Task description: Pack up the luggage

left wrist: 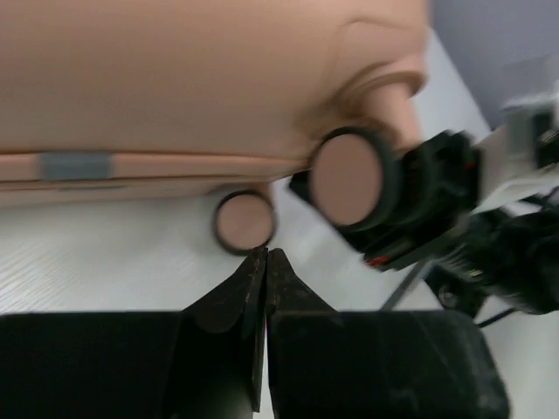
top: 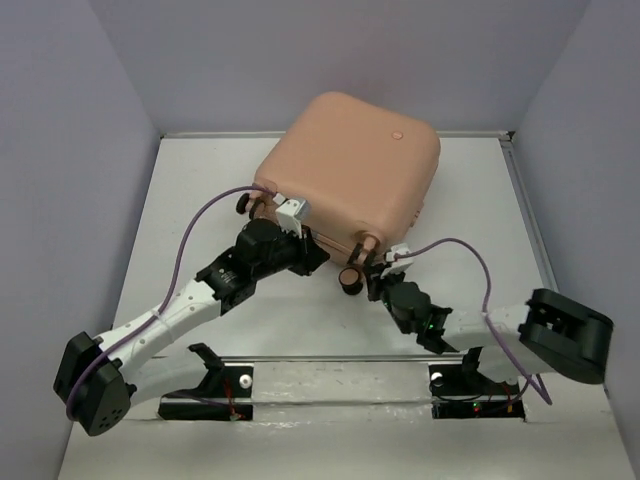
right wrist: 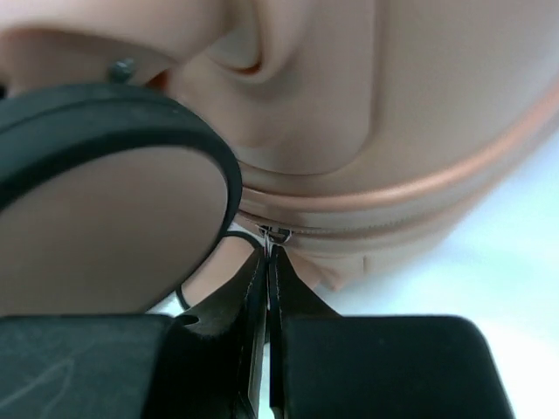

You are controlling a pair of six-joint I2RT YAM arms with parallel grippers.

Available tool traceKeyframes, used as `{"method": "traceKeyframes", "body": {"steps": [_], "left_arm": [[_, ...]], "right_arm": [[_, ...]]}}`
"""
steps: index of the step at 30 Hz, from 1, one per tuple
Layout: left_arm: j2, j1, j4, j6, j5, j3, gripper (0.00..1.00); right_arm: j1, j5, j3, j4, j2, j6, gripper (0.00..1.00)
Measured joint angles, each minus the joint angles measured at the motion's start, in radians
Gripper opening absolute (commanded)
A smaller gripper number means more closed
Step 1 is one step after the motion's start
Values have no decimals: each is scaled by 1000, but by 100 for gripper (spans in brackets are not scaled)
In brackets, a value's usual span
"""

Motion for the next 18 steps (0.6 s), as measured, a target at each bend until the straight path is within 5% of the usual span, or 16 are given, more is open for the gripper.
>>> {"method": "traceKeyframes", "body": {"steps": [3, 7, 10, 12, 13, 14, 18], "left_arm": [[-1, -31, 89, -27, 82, 0, 6], [-5, -10, 134, -42, 97, 3, 6], [-27, -11, 133, -44, 99, 5, 7], [-50, -16, 102, -42, 96, 10, 30], [-61, -19, 70, -34, 83, 16, 65], [-68, -22, 50, -30, 74, 21, 73], [-86, -23, 6, -20, 79, 23, 79]], "right_arm": [[98, 46, 67, 246, 246, -165, 7], [169, 117, 183, 377, 443, -305, 7], [159, 120, 177, 412, 431, -304, 7], [146, 90, 159, 365, 371, -271, 7], [143, 72, 150, 342, 338, -257, 7], [137, 46, 135, 317, 285, -241, 7], [109, -18, 122, 222, 158, -180, 7]]}}
